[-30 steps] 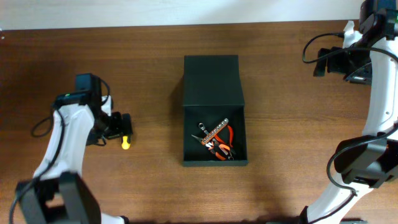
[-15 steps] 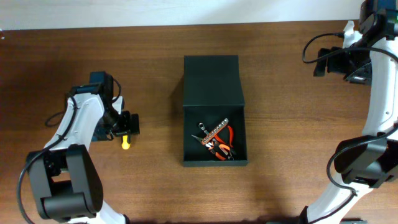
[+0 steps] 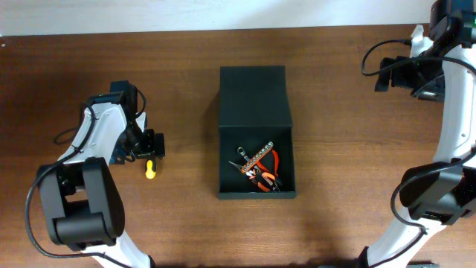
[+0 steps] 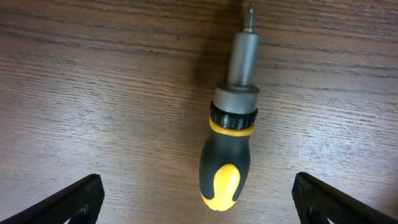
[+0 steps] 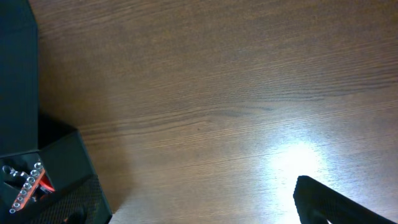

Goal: Pack container
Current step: 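Lower the left gripper and close it on the screwdriver handle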

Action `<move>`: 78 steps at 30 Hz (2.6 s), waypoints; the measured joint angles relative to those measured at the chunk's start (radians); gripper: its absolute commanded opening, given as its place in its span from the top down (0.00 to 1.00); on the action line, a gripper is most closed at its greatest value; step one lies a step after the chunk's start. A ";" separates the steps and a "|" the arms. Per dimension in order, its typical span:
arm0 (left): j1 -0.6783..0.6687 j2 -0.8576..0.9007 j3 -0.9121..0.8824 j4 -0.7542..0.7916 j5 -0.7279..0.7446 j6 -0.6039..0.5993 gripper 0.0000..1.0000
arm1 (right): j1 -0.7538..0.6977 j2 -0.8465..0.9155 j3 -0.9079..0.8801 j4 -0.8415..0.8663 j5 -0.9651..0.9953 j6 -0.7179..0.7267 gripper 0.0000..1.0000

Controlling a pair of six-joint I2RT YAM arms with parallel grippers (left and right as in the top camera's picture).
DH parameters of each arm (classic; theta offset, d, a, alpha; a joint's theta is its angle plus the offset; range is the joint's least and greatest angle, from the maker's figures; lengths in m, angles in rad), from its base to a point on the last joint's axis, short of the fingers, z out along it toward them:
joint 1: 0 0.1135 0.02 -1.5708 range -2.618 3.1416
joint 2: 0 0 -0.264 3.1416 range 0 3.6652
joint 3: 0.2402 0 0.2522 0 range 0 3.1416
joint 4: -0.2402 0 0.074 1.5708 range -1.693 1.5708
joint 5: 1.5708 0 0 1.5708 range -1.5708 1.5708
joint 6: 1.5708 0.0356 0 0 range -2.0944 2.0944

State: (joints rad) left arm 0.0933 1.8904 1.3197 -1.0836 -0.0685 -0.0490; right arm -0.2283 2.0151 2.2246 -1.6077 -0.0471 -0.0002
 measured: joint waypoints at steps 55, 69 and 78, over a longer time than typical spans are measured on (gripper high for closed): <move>-0.010 0.103 0.002 0.038 0.024 -0.010 0.01 | 0.000 0.000 0.000 0.000 0.000 0.000 0.01; -0.002 0.114 0.002 0.057 0.064 -0.011 0.01 | 0.000 0.000 0.000 0.000 0.000 0.000 0.01; -0.002 0.129 0.002 0.056 0.066 -0.011 0.01 | 0.000 0.000 0.000 0.000 0.000 0.000 0.01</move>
State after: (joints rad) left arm 0.0914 2.0197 1.3220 -1.0279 -0.0025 -0.0601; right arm -0.2283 2.0151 2.2246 -1.6077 -0.0471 -0.0002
